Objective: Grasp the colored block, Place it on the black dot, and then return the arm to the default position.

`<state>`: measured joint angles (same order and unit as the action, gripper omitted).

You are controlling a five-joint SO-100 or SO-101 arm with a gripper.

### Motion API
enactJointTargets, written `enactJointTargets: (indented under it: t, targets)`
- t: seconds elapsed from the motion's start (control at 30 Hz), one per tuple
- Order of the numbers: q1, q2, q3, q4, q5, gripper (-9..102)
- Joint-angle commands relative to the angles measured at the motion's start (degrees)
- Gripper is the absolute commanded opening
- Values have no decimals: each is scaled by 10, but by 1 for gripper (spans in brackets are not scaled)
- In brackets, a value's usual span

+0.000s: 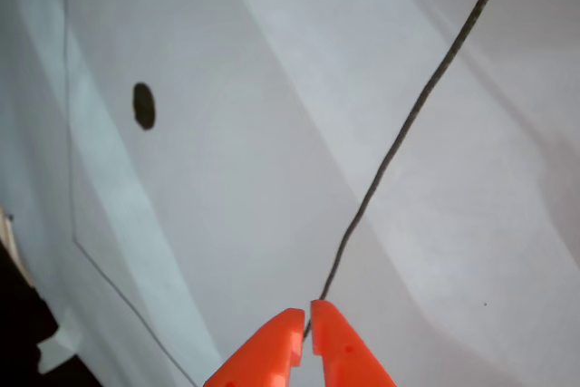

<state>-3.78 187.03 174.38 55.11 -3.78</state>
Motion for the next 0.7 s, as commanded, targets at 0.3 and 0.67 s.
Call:
enactJointTargets:
  t: [0.3,0.67]
  targets:
    - [10,3,-4,-10,22,0]
    - [10,3,-3,-11,26,0]
